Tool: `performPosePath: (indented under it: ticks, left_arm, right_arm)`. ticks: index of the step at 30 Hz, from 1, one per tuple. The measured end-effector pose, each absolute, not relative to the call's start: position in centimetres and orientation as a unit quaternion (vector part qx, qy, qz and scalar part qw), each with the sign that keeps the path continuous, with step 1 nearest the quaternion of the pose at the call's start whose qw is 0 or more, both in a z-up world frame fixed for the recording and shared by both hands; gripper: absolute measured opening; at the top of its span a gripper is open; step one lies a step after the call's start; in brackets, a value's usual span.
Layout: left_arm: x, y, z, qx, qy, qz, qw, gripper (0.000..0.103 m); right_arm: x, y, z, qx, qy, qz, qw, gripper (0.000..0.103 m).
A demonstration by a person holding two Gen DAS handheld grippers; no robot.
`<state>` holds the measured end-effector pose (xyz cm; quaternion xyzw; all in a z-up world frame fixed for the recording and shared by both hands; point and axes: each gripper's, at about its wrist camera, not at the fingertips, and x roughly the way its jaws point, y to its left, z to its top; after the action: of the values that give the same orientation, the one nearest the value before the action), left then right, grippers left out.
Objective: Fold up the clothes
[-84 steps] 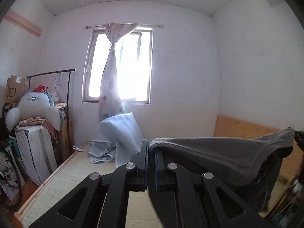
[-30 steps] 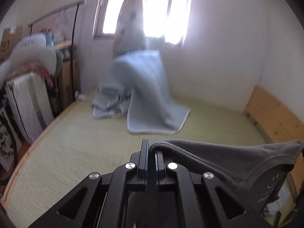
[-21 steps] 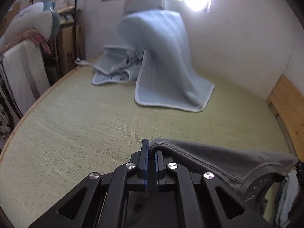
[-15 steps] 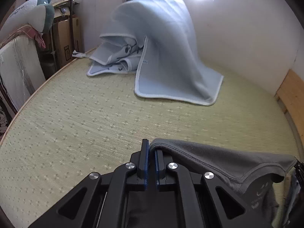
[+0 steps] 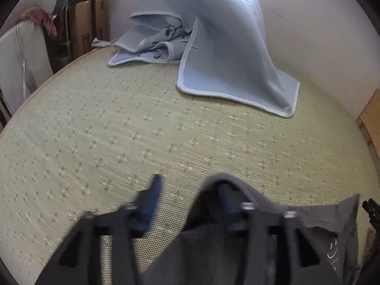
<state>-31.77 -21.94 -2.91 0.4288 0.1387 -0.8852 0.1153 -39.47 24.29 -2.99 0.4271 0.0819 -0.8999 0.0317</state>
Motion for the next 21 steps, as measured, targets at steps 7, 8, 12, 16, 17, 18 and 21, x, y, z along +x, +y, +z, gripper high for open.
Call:
performPosePath:
  ticks: [7, 8, 12, 16, 17, 18, 21]
  left_arm:
    - [-23.4, -24.0, -1.5, 0.393, 0.230, -0.885, 0.096, 0.088]
    - [-21.5, -23.8, -1.1, 0.387, 0.237, -0.887, 0.084, 0.088]
    - [-12.8, -21.2, -0.1, 0.381, 0.257, -0.887, 0.037, 0.090]
    - [-6.8, -16.8, -0.7, 0.389, 0.246, -0.888, -0.014, 0.090]
    - [-6.0, -15.6, -0.9, 0.386, 0.239, -0.891, -0.030, 0.090]
    - [-5.5, -14.4, -1.3, 0.384, 0.231, -0.893, -0.044, 0.090]
    - [-5.7, -11.7, -2.5, 0.393, 0.207, -0.893, -0.077, 0.090]
  right_arm:
    - [-37.0, 24.9, -2.1, 0.455, 0.025, -0.888, 0.056, 0.068]
    - [-36.4, 24.9, -1.9, 0.456, -0.006, -0.887, 0.075, 0.068]
    - [-35.0, 24.7, -1.5, 0.455, -0.137, -0.869, 0.137, 0.068]
    - [-36.1, 23.3, -2.8, 0.483, -0.239, -0.827, 0.159, 0.065]
    - [-36.5, 22.6, -3.2, 0.492, -0.246, -0.821, 0.156, 0.062]
    - [-36.8, 21.9, -3.7, 0.501, -0.252, -0.814, 0.152, 0.061]
    - [-37.7, 20.2, -5.1, 0.532, -0.264, -0.794, 0.132, 0.057]
